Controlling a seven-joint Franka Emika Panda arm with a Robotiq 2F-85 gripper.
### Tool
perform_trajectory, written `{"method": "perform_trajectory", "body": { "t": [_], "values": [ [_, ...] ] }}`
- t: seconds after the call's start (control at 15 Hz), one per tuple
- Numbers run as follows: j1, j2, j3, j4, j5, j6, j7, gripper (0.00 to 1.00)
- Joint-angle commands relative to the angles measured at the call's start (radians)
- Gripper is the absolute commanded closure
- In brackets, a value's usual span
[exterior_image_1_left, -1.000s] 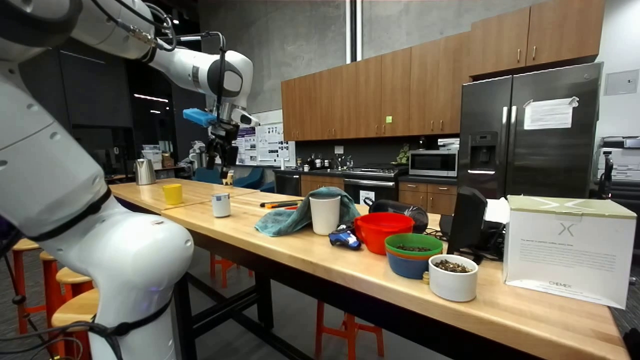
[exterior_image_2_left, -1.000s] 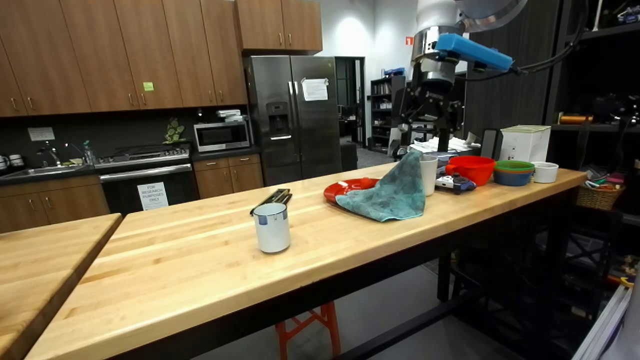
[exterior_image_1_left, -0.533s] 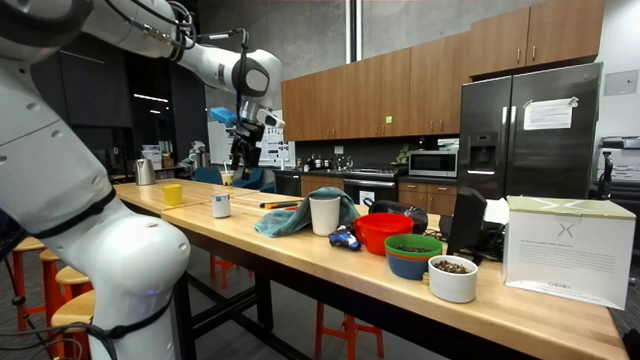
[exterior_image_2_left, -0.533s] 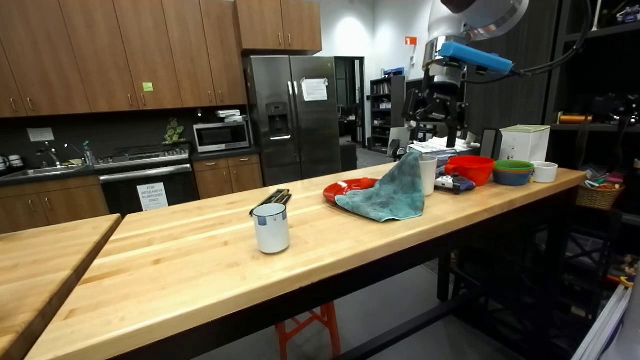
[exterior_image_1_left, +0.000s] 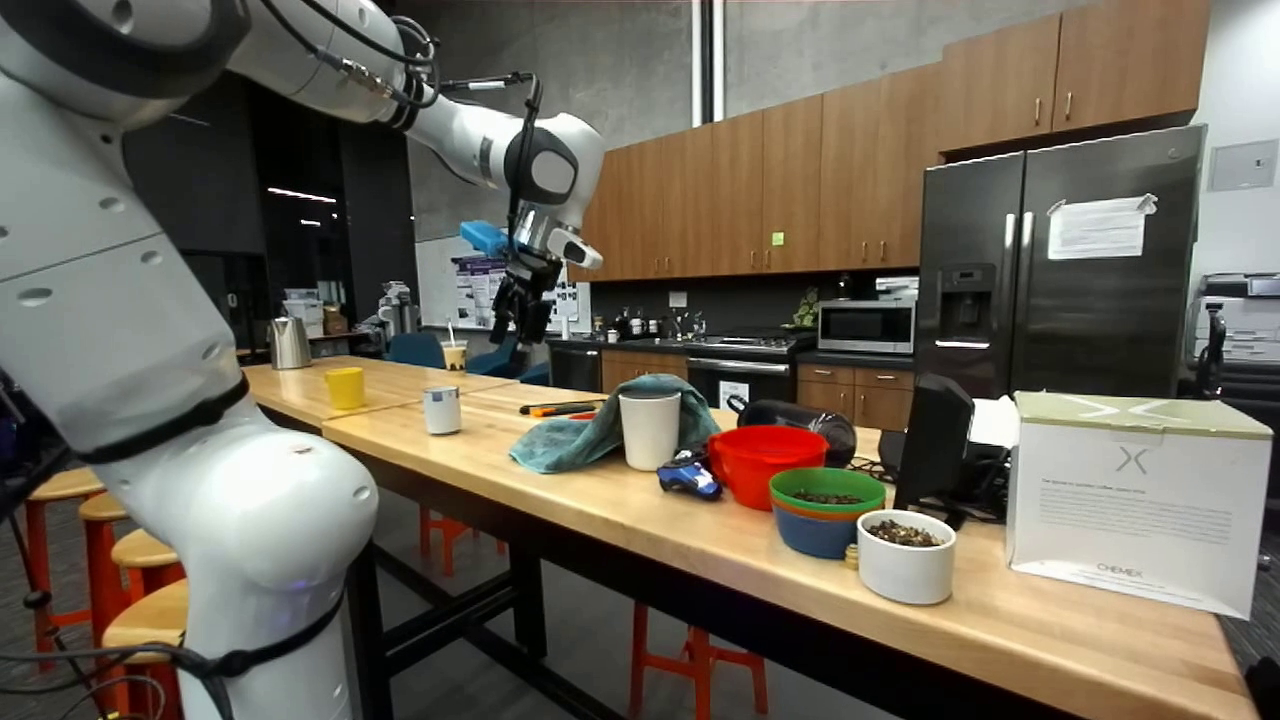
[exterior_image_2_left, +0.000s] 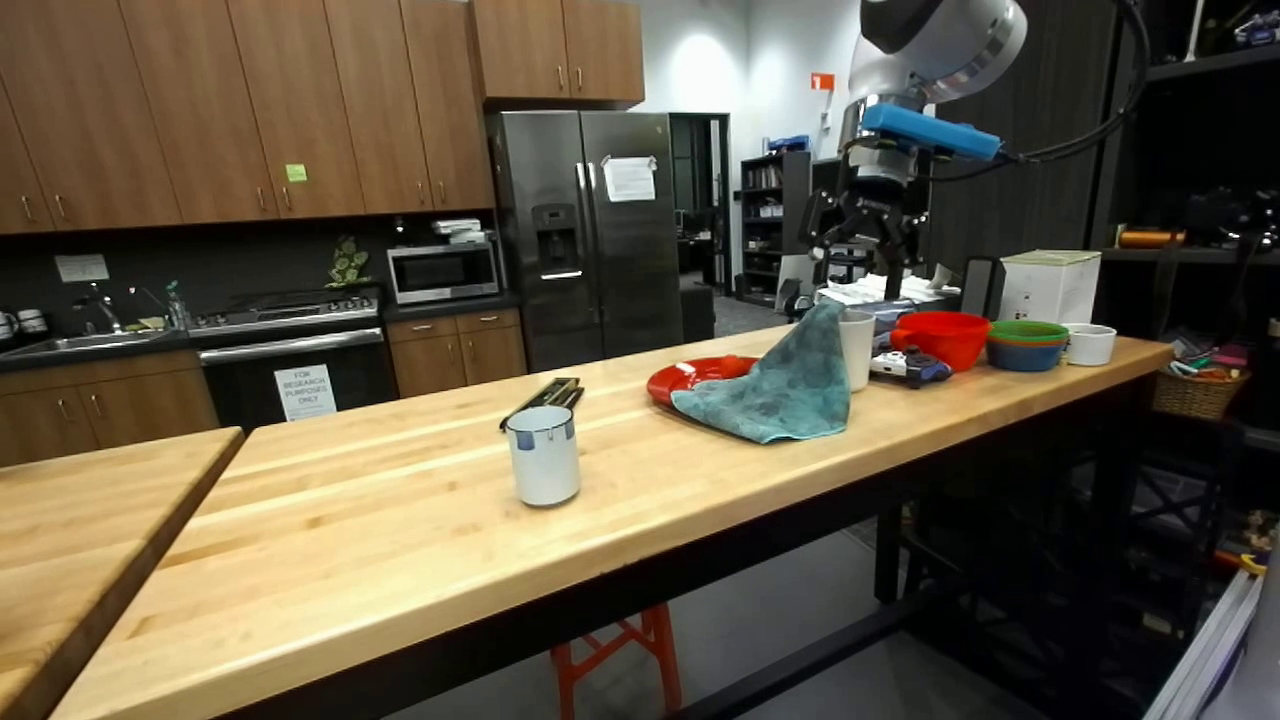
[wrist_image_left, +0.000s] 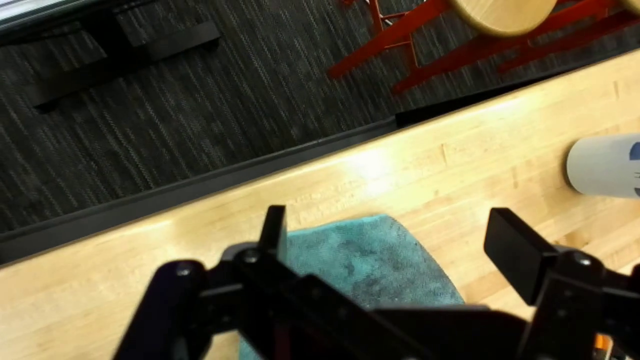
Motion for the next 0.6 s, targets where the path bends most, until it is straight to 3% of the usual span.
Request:
{"method": "perform_trajectory", "body": {
  "t": [0.0,0.53],
  "values": [
    [-0.008,0.035,-0.006,0.040,0.012,-0.032,0.004,0.00],
    [-0.008,0.051,-0.006,0.059,0.016,-0.037,0.016,0.00]
  ]
}}
